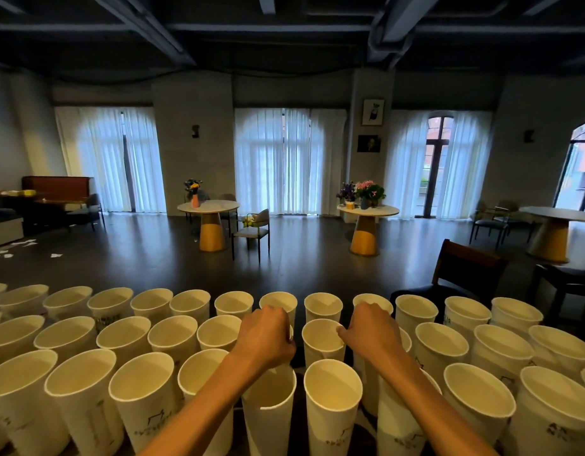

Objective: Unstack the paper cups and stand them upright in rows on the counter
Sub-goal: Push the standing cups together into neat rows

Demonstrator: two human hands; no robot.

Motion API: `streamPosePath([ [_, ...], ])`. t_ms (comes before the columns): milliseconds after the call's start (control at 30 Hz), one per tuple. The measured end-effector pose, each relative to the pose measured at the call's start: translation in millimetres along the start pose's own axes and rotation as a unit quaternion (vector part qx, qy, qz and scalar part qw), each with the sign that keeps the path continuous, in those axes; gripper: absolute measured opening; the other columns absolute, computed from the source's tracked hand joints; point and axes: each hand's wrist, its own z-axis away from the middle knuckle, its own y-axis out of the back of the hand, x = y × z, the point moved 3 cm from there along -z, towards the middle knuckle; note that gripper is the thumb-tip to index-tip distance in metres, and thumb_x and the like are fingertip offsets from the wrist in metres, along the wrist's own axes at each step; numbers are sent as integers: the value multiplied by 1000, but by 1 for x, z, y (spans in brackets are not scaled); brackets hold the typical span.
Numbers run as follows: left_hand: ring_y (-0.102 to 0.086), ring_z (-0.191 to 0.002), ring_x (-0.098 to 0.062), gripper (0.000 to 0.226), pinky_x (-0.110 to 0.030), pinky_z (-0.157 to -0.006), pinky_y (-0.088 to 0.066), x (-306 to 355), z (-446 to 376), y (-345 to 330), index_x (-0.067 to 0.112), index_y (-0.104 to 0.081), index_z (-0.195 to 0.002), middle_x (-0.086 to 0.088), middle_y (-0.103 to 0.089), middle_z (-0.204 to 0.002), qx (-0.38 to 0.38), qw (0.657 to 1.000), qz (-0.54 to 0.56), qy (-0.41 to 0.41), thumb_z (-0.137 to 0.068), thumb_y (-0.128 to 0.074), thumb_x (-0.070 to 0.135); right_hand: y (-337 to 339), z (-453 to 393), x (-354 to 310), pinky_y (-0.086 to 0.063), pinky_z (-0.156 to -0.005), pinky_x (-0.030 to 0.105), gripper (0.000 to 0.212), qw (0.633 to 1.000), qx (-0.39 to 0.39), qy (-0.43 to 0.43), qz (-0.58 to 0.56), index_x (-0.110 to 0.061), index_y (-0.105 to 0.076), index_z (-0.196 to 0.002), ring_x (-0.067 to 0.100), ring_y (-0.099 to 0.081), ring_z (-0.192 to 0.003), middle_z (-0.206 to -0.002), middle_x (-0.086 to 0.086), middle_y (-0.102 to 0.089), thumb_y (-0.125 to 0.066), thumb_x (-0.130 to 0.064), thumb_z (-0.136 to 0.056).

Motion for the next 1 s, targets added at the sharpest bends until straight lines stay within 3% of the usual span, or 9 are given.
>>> streamPosePath([
  [133, -66, -64, -13, 11, -24, -67, -60, 0, -1, -4, 21, -80, -85, 2, -73, -77, 1, 1000, 9, -5, -78, -79, 29, 1, -2, 0, -42, -65, 21, 23, 1000, -18, -4, -1, -22, -54, -84, 10, -57, -71, -84, 0, -61, -64, -41, -91],
  [433, -66, -67, -11, 11, -23, -71, -60, -1, 3, -12, 23, -78, -87, 4, -73, -80, 25, 998, 55, 6, -82, -77, 32, 5, 0, 2, -31, -53, 16, 23, 999, 3, 6, 33, -24, -52, -82, 7, -48, -60, -77, -5, -55, -67, -40, -89],
  [600, -66, -66, -10, 10, -25, -71, -62, -1, 4, -14, 24, -78, -86, 5, -73, -80, 35, 997, 71, 8, -82, -76, 33, 6, 0, 1, -37, -62, 20, 23, 999, 4, 4, 36, -24, -51, -84, 9, -51, -67, -80, -4, -54, -67, -40, -89],
  [1000, -65, -65, -9, 9, -17, -67, -57, 2, 6, -13, 23, -77, -84, 5, -72, -80, 64, 995, 79, -9, -84, -75, 32, 5, -3, 2, -40, -63, 20, 23, 999, 10, 8, 42, -24, -53, -85, 10, -55, -69, -93, 0, -68, -67, -41, -89],
])
